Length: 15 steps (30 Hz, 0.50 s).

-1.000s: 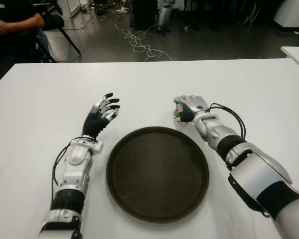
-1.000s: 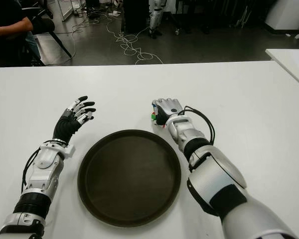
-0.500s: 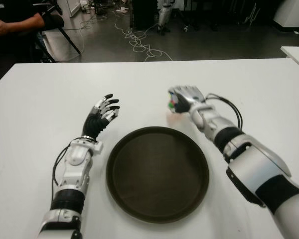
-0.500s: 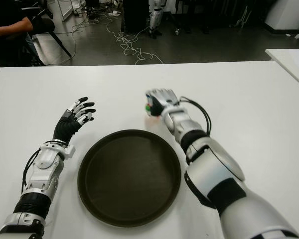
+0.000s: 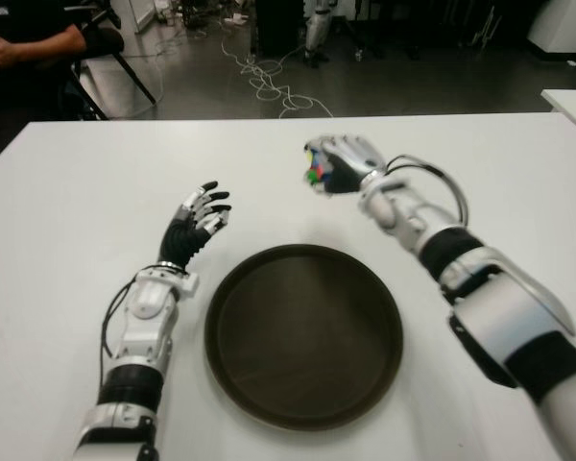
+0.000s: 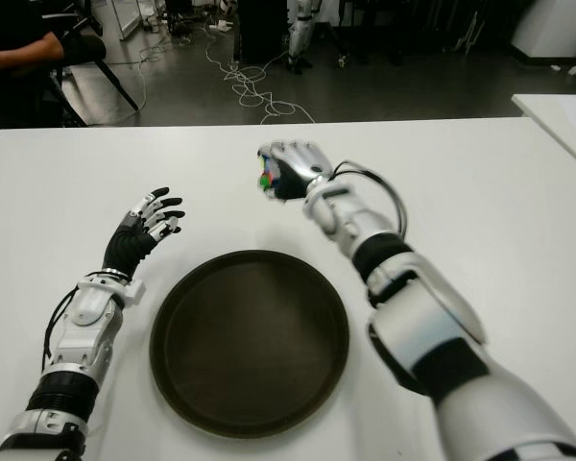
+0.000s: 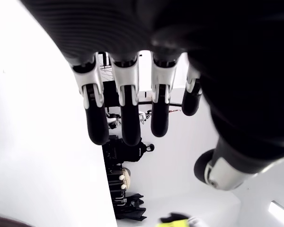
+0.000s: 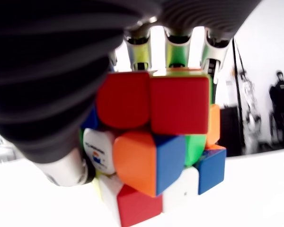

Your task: Pick up the Rubik's Cube and put it in the plate

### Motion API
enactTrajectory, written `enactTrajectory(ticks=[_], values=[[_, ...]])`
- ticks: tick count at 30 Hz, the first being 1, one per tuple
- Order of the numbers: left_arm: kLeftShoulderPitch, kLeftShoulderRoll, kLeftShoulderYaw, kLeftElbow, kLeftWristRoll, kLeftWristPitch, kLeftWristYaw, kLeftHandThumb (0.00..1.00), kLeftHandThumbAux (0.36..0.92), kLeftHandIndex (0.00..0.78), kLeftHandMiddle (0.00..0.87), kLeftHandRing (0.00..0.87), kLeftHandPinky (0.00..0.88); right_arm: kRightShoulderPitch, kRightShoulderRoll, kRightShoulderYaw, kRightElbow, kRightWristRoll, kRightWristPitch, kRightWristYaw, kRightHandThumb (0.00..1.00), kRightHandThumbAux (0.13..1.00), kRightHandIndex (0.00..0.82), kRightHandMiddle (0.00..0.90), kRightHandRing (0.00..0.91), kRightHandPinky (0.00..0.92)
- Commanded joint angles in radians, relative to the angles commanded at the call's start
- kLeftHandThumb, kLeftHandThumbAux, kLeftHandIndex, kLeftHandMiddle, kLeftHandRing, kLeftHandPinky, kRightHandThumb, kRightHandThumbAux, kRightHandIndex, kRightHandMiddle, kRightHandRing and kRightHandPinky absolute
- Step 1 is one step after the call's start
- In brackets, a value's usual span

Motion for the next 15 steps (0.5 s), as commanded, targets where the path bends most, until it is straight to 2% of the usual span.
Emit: enactTrajectory(ticks=[5, 8, 13, 15], values=[[-0.001, -0.003, 0.004, 0.004, -0.009, 0.001, -0.006, 0.313, 0.669, 0.146, 0.23, 0.24, 0.287, 0.038, -0.041, -0.06, -0.112, 0.014, 0.007, -0.026, 0.693, 0.736, 0.425, 0.713, 0.731, 0.732], [0.0, -0.004, 0.003, -0.001, -0.011, 0.004, -0.007, 0.316, 0.666, 0.143, 0.23, 0.24, 0.286, 0.082, -0.072, -0.097, -0.171, 0.011, -0.01, -0.077, 0.693, 0.736, 0.426, 0.727, 0.74, 0.727], [0.001, -0.002, 0.0, -0.006, -0.008, 0.009, -0.002, 0.313, 0.665, 0.143, 0.229, 0.238, 0.287, 0.12, -0.084, -0.133, -0.239, 0.01, -0.042, -0.151, 0.694, 0.736, 0.425, 0.741, 0.747, 0.733], [0.001, -0.002, -0.001, -0.005, -0.006, 0.005, 0.001, 0.307, 0.664, 0.145, 0.229, 0.236, 0.288, 0.125, -0.079, -0.153, -0.257, 0.014, -0.09, -0.221, 0.695, 0.735, 0.425, 0.74, 0.748, 0.744]])
